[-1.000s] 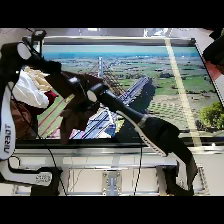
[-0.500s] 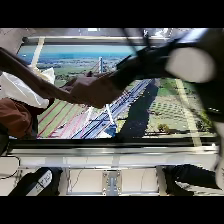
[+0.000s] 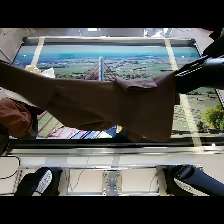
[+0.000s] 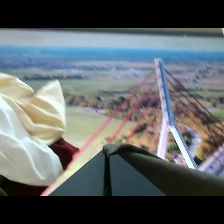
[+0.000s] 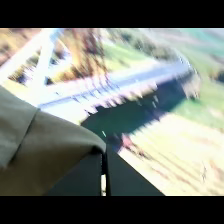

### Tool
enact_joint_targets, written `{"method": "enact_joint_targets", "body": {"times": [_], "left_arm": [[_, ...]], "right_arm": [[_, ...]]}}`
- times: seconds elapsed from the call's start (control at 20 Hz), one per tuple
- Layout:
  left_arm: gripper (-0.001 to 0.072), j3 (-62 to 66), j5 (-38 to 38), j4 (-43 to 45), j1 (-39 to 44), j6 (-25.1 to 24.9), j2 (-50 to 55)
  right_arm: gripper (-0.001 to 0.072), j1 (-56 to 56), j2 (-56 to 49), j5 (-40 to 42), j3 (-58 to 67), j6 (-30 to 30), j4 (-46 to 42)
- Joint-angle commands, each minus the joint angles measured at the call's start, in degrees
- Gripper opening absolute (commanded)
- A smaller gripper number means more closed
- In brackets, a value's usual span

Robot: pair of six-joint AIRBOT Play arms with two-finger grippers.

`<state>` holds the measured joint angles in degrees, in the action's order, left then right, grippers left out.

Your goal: Fold the shirts.

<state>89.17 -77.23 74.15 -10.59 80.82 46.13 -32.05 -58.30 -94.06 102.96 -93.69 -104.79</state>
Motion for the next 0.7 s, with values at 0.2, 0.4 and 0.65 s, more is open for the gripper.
{"method": "enact_joint_targets", "body": {"times": [0.2, 0.4, 0.65], "left_arm": [[0.0009, -33.05, 13.00, -5.05, 7.72, -1.75, 13.05], [0.0010, -41.64, 26.86, -5.29, 10.58, -1.73, 22.77], [0.0512, -36.41, 31.61, -6.51, 8.07, -1.77, 23.28]], "right_arm": [[0.0007, 16.35, -3.43, 30.45, -38.69, -0.13, 21.24], [0.0093, 16.31, -13.29, 51.21, -44.61, -0.15, 25.16], [0.0522, 18.32, -15.65, 50.97, -32.76, -0.17, 20.41]]}}
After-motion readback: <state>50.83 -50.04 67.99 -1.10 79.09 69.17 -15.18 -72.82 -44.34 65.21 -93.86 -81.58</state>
